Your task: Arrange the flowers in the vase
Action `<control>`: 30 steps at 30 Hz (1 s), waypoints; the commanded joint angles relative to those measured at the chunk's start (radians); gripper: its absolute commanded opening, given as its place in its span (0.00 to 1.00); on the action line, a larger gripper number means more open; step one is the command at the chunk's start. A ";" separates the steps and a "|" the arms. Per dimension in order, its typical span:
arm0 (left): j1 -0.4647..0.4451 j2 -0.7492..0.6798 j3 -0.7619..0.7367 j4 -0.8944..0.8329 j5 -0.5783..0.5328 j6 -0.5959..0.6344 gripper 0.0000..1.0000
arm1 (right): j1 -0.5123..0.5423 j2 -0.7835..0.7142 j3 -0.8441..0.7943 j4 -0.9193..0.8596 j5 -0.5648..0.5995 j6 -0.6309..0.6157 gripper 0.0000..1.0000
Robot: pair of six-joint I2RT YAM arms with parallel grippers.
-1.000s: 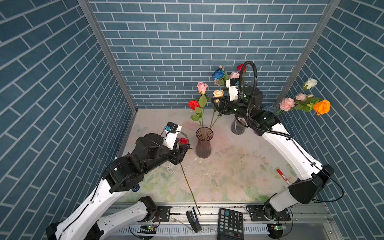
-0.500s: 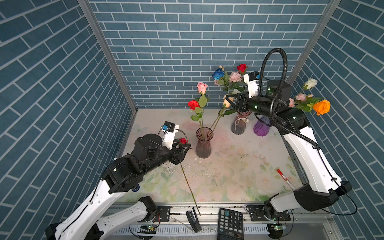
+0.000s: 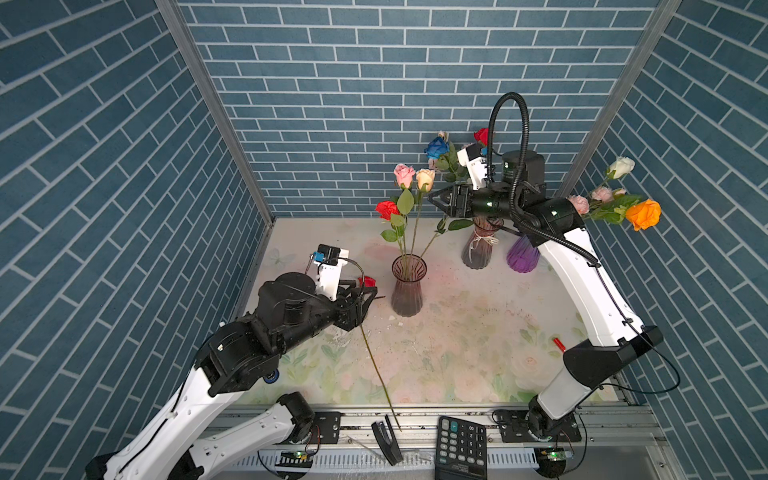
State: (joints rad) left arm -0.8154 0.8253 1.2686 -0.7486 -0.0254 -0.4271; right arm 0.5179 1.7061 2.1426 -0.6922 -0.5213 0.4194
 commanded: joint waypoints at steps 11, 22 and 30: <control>0.009 0.015 -0.025 -0.067 -0.015 -0.010 0.62 | -0.012 -0.085 0.077 -0.138 0.117 -0.090 0.61; 0.153 0.237 -0.335 -0.050 0.163 -0.232 0.38 | -0.011 -0.744 -0.918 0.070 0.180 -0.049 0.60; 0.232 0.419 -0.500 0.088 0.167 -0.304 0.45 | -0.012 -1.015 -1.397 0.067 0.460 0.153 0.59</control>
State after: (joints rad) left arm -0.5980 1.2198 0.7776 -0.7204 0.1322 -0.6861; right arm 0.5076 0.7425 0.8173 -0.6464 -0.1951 0.4679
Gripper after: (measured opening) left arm 0.448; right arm 0.590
